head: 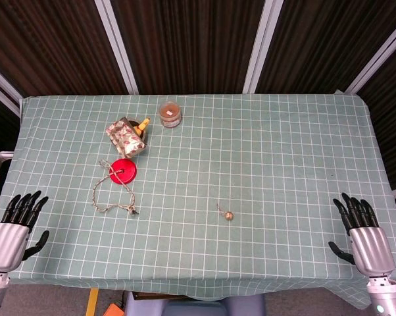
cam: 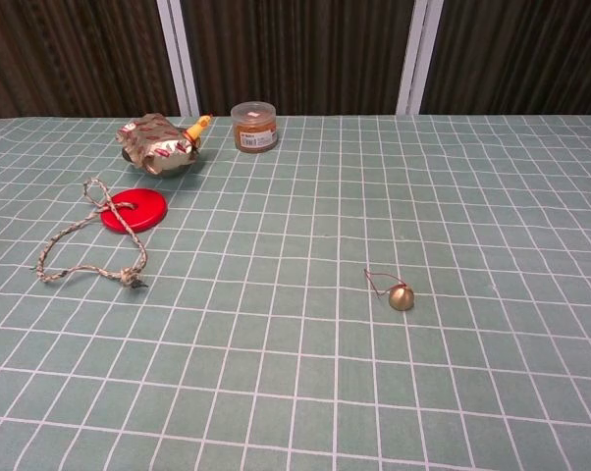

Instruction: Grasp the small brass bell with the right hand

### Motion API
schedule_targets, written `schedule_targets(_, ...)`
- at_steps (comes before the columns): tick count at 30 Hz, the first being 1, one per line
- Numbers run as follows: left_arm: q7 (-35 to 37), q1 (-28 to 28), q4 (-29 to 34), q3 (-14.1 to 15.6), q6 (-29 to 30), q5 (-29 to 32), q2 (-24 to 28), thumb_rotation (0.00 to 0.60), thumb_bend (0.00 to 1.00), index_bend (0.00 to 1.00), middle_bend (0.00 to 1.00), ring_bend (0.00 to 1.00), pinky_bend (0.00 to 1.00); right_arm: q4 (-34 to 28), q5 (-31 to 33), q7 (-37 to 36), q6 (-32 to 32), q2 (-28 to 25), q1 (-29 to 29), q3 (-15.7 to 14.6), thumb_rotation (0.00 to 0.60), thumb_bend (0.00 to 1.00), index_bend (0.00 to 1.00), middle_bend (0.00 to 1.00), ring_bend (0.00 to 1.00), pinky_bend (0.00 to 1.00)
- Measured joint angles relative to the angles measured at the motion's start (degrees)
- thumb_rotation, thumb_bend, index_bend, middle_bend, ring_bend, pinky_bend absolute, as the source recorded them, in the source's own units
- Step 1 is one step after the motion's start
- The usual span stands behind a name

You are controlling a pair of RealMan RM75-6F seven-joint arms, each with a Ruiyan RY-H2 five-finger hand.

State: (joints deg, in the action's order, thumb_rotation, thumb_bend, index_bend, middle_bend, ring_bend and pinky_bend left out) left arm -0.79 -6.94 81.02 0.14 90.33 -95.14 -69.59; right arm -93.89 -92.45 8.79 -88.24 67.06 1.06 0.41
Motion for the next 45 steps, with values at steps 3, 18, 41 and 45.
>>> schedule_targets(3, -0.1, 0.0, 0.1, 0.1, -0.1, 0.1, 0.0, 0.600, 0.39, 0.00, 0.00, 0.00, 0.00, 0.7, -0.7, -0.4, 0.4, 0.6, 0.5, -0.1, 0.600, 0.28, 0.00, 0.00, 0.00, 0.00)
schedule_targets(18, 1.5, -0.1, 0.4, 0.5, -0.1, -0.6, 0.4, 0.600, 0.38, 0.00, 0.00, 0.00, 0.00, 8.1, -4.6, -1.1, 18.5, 10.6, 16.6, 3.6, 0.600, 0.32, 0.37, 0.00, 0.00, 0.00)
schedule_targets(41, 3.4, -0.1, 0.2, 0.3, -0.3, 0.1, 1.1, 0.600, 0.39, 0.00, 0.00, 0.00, 0.00, 18.7, 4.6, 0.5, 31.5, 25.7, 29.7, 5.7, 0.600, 0.46, 0.57, 0.06, 0.00, 0.00)
schedule_targets(45, 3.5, -0.1, 0.2, 0.2, -0.4, 0.2, 1.1, 0.600, 0.39, 0.00, 0.00, 0.00, 0.00, 19.4, 4.8, 0.4, 31.5, 26.2, 30.1, 5.0, 0.600, 0.46, 0.57, 0.06, 0.00, 0.00)
